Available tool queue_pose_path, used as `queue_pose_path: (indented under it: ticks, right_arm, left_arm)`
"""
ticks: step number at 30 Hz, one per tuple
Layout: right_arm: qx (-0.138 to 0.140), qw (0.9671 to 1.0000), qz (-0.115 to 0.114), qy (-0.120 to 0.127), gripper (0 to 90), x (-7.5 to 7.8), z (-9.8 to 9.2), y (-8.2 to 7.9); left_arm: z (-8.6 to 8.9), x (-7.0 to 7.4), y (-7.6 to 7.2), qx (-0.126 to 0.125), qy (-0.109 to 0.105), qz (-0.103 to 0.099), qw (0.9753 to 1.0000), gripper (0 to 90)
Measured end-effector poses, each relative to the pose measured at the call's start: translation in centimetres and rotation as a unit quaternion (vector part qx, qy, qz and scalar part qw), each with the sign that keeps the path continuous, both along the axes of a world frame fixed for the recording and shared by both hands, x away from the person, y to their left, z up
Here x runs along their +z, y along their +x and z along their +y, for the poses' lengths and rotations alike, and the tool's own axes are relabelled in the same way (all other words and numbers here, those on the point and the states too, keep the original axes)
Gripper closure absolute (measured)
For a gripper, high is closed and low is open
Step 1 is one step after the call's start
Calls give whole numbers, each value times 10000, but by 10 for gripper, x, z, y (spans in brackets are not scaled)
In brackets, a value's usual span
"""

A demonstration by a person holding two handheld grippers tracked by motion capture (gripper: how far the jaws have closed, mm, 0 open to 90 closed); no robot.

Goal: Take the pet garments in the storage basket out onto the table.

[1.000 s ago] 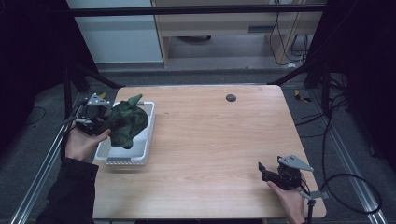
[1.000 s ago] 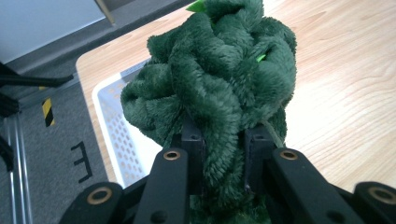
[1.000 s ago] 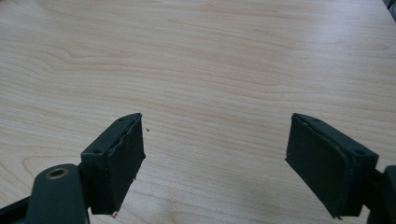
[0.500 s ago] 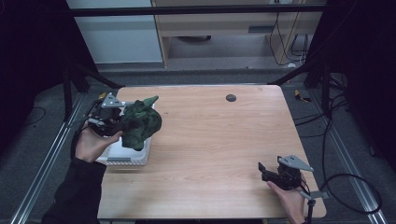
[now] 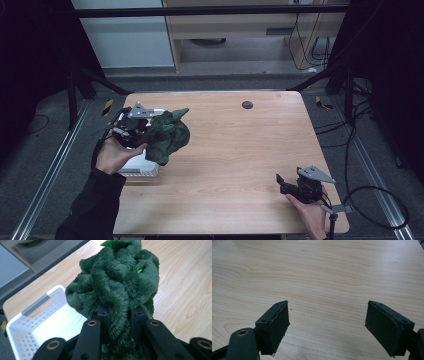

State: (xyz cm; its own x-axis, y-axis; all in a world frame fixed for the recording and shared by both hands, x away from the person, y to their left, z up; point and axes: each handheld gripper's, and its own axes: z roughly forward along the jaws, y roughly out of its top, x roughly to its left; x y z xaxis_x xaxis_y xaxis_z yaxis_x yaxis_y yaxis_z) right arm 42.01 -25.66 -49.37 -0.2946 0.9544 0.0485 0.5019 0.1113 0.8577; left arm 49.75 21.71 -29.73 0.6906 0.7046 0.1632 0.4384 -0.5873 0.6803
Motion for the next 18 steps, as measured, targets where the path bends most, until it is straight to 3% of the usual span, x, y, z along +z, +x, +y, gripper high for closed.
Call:
queue_pose_path:
  ticks: [18]
  right_arm:
    - [-14, 10000, -9, 19, 188, 0, -1, 0]
  left_arm:
    - [-35, -8, 5, -449, 127, 120, 9988, 747]
